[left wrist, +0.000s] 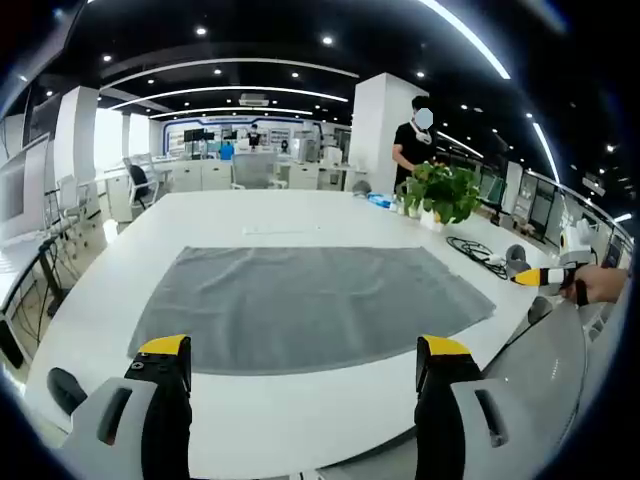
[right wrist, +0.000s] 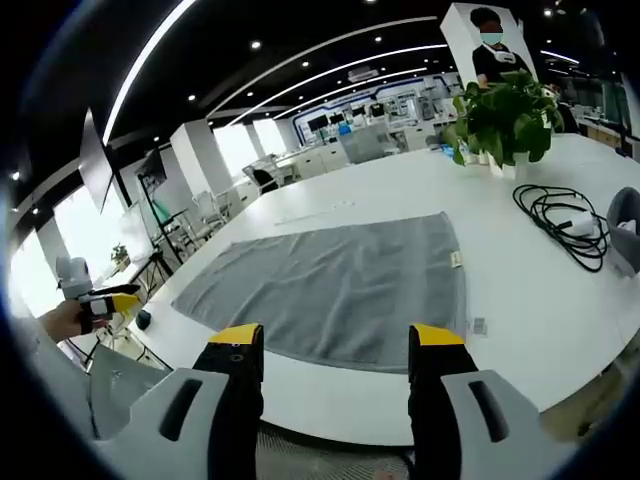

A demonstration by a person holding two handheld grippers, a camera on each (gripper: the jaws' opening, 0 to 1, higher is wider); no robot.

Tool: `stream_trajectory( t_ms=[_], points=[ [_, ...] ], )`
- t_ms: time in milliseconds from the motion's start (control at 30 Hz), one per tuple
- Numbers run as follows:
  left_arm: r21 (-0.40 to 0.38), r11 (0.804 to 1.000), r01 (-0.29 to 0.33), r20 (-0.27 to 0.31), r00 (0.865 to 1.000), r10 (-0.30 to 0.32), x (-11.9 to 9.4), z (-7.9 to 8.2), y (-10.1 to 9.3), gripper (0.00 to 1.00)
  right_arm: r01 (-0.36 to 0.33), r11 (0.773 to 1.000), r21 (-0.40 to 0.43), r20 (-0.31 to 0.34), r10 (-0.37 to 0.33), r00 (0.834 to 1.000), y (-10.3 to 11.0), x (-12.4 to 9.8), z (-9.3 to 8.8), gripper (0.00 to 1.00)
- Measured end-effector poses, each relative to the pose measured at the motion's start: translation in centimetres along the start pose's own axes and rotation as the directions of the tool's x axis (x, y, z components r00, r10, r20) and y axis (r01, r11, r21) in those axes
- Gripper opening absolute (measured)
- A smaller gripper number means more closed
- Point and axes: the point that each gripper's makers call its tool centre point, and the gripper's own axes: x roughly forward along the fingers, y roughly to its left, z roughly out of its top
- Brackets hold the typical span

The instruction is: Fold the towel on the table until its edges align and the towel forms a compact rectangular stack.

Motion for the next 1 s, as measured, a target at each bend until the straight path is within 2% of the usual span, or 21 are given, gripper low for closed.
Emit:
stream_trajectory(
  t_ms=[733,1000],
  points=[
    [-0.002,1.0,0.009,0.0,1.0,-0.009,0.2,0.0,-0.4,0.96,-0.001,1.0,-0.001,-0.006,0.001,1.0,0.1,0.0,-0.2,0.56],
    [-0.001,1.0,0.031,-0.008,0.999,-0.031,0.5,-0.2,-1.3,0.96,0.0,1.0,-0.004,-0.012,0.0,1.0,-0.1,0.1,-0.3,0.56]
  ],
)
